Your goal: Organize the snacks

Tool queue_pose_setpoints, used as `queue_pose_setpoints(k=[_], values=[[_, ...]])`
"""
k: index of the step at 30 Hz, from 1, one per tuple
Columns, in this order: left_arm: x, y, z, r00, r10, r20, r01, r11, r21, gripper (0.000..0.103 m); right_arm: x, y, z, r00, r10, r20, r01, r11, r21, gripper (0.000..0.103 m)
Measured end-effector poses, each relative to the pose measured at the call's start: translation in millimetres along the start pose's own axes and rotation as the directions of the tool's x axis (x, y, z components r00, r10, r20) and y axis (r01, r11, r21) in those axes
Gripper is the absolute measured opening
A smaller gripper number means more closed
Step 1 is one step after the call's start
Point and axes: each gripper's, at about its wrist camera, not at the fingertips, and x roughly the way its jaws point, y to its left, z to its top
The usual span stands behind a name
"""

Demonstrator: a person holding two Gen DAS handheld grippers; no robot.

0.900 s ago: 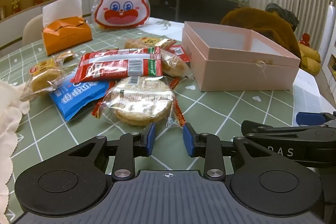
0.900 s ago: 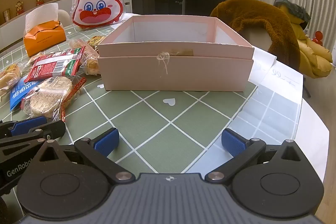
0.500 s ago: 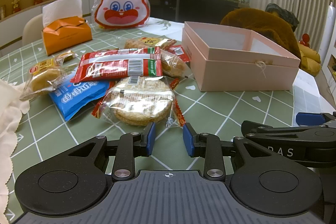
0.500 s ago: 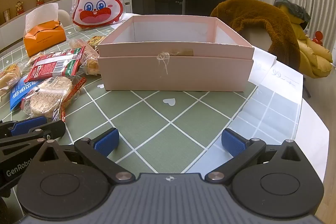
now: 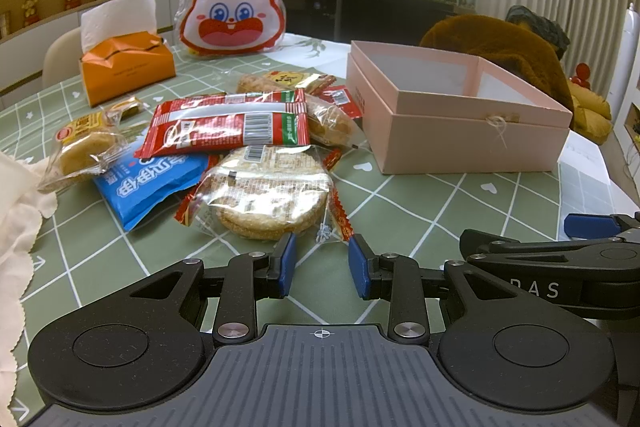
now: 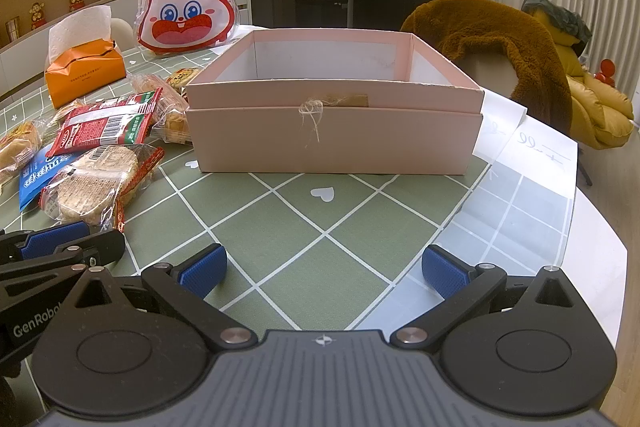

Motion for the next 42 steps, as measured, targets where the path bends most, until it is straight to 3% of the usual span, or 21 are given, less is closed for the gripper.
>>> queue_pose_setpoints(k=[42], values=[[-1.4,4.7,-2.2,1.0,0.002,0.0,-0.002,1.0,0.003,0.034,-0.6,-0.1,-0.3,1.0,0.006,0.0,-0.006,1.0,-0.003,0.103]])
